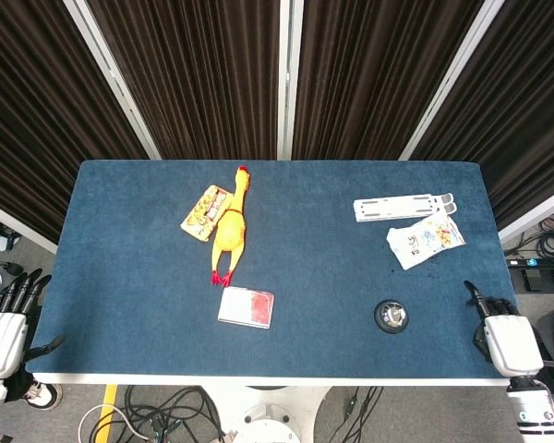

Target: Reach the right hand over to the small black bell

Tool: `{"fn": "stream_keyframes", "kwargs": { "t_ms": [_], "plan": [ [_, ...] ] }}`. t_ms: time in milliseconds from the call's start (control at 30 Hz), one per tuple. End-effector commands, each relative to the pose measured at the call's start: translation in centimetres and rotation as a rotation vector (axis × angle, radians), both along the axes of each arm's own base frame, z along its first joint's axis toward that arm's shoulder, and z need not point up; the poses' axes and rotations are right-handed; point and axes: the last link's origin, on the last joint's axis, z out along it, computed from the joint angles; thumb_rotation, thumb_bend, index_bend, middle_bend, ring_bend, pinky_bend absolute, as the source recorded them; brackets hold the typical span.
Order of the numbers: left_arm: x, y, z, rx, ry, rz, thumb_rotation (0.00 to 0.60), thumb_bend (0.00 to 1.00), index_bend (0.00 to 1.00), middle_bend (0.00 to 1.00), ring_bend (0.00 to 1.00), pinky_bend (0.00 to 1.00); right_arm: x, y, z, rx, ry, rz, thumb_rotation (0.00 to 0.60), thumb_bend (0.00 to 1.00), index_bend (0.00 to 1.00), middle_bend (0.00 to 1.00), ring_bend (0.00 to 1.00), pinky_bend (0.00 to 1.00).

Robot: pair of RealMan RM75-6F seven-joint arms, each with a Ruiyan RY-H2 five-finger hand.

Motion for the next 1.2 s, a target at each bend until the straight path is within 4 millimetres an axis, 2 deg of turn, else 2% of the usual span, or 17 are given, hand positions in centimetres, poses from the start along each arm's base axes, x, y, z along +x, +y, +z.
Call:
{"fn": "stream_keyframes", "kwargs": {
  "t_ms": [33, 133, 267, 433, 1200],
  "plan": [
    [-0.1, 0.0, -0.1, -0.005, 0.001, 0.003, 0.600, 0.12, 0.09, 0.03, 0.00, 0.15, 0.4, 0.2, -1.3, 0.039, 0.012, 0.032, 0.600, 1.00, 0.00, 0.82, 0.74, 0.65],
    [-0.2, 0.0, -0.2, -0.008, 0.004, 0.009, 0.600, 0.12, 0.09, 0.03, 0.00, 0.15, 0.7, 0.3, -2.6, 0.078, 0.023, 0.051, 0.600, 1.00, 0.00, 0.86, 0.78, 0.67],
    [-0.4, -0.1, -0.1, -0.005, 0.002, 0.015, 0.600, 0.12, 0.09, 0.03, 0.00, 0.15, 1.2, 0.6, -4.9, 0.156, 0.045, 0.066, 0.600, 1.00, 0.00, 0.87, 0.79, 0.67],
    [-0.6, -0.1, 0.1, -0.005, 0.004, 0.017, 0.600, 0.12, 0.09, 0.03, 0.00, 0.15, 1.4, 0.9, -6.7, 0.218, 0.045, 0.057, 0.600, 1.00, 0.00, 0.88, 0.80, 0.68],
    [-0.5, -0.1, 0.2, -0.005, 0.007, 0.019, 0.600, 0.12, 0.09, 0.03, 0.00, 0.15, 0.9, 0.7, -9.0, 0.323, 0.099, 0.003, 0.600, 1.00, 0.00, 0.88, 0.80, 0.68]
  ]
}}
